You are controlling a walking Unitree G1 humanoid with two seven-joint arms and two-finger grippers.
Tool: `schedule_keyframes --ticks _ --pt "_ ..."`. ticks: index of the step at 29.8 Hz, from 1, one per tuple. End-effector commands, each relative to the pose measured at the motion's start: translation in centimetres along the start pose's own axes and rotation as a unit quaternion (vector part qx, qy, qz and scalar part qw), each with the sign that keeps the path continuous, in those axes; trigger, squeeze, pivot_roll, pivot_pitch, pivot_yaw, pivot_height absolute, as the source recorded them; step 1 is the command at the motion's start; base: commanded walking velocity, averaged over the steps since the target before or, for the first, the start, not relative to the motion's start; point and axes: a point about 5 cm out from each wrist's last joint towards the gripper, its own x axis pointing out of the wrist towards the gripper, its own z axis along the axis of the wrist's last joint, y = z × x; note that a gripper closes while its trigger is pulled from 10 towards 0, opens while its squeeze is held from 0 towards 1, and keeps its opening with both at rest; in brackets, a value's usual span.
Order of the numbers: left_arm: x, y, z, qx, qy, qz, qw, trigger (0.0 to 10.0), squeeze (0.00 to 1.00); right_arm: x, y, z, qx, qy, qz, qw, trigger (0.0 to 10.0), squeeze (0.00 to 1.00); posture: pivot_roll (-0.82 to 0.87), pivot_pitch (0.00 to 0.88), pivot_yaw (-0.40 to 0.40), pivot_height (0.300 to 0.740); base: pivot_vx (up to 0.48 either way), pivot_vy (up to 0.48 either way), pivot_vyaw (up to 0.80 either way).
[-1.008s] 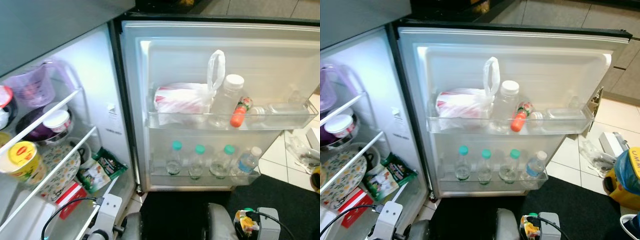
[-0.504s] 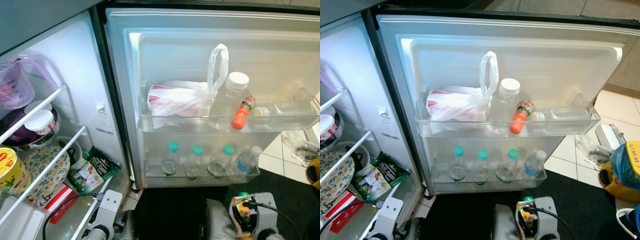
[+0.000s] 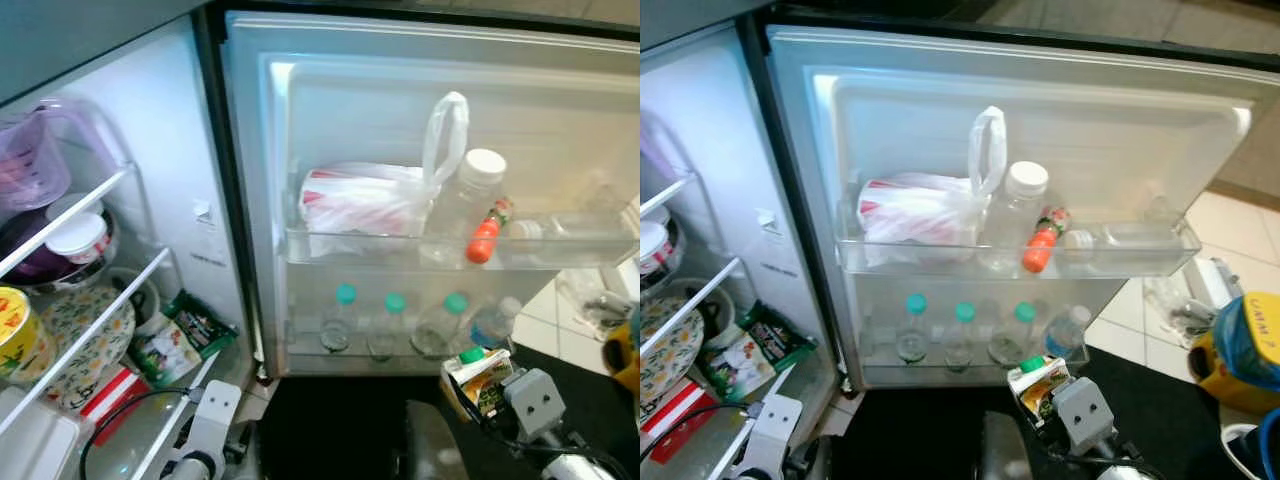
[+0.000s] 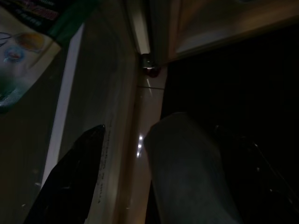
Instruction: Restocking fridge
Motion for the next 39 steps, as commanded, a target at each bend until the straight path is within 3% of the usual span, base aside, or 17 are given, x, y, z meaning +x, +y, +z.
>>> schedule_keyframes --ticks 1,4,5,9,11,13,16,19,22,27,30,39 --pt "-0.4 -0.5 -1.1 0.002 0.019 -0.010 1.000 10.0 0.00 0.6 0.1 2.1 0.020 -0.031 0.008 0.999 10.0 0.00 -0.05 0.035 -0.101 0.510 0.000 0.000 0.00" --pt "-0.4 -0.5 -1.1 0.003 0.020 -0.011 1.000 10.0 0.00 1.0 0.5 3.1 0.032 -0.043 0.021 0.998 10.0 0.00 -0.05 0.032 -0.100 0.510 0.000 0.000 0.00" --pt "-0.3 -0.5 -1.0 0.006 0.019 -0.013 1.000 10.0 0.00 1.4 1.6 5.0 0.054 -0.057 0.064 0.995 10.0 0.00 -0.05 0.026 -0.097 0.510 0.000 0.000 0.00" --pt "-0.2 -0.4 -0.7 0.007 0.016 -0.013 1.000 10.0 0.00 1.4 2.0 6.4 0.068 -0.069 0.084 0.992 10.0 0.00 -0.05 0.026 -0.093 0.510 0.000 0.000 0.00" --pt "-0.1 -0.3 -0.6 0.008 0.015 -0.013 1.000 10.0 0.00 1.9 1.8 7.3 0.091 -0.081 0.080 0.989 10.0 0.00 -0.05 0.024 -0.088 0.510 0.000 0.000 0.00" --pt "-0.1 -0.1 -0.5 0.012 0.014 -0.014 1.000 10.0 0.00 3.7 0.9 9.4 0.105 -0.124 0.057 0.985 10.0 0.00 -0.05 0.022 -0.082 0.510 0.000 0.000 0.00" --pt "-0.2 0.0 -0.5 0.014 0.014 -0.014 1.000 10.0 0.00 5.0 0.1 10.2 0.100 -0.139 0.021 0.985 10.0 0.00 -0.04 0.020 -0.079 0.510 0.000 0.000 0.00" --pt "-0.1 0.1 -0.4 0.014 0.011 -0.012 1.000 10.0 0.00 6.1 -0.6 9.2 0.100 -0.115 -0.027 0.988 10.0 0.00 -0.02 0.015 -0.072 0.510 0.000 0.000 0.00" --pt "-0.1 0.4 -0.3 0.017 0.009 -0.010 1.000 10.0 0.00 7.1 -1.3 7.6 0.128 -0.081 -0.080 0.985 10.0 0.00 -0.02 0.011 -0.063 0.510 0.000 0.000 0.00" --pt "-0.2 0.5 -0.3 0.018 0.009 -0.010 1.000 10.0 0.00 7.3 -1.6 7.4 0.140 -0.074 -0.092 0.983 10.0 0.00 -0.02 0.007 -0.058 0.510 0.000 0.000 0.00" --pt "-0.1 0.7 -0.1 0.021 0.007 -0.011 1.000 10.0 0.00 8.4 -2.3 6.6 0.170 -0.067 -0.136 0.974 10.0 0.00 -0.01 0.004 -0.051 0.510 0.000 0.000 0.00" --pt "0.0 0.6 0.0 0.022 0.005 -0.013 1.000 10.0 0.00 9.3 -2.4 5.7 0.226 -0.089 -0.160 0.957 10.0 0.00 -0.01 0.007 -0.048 0.510 0.000 0.000 0.00"
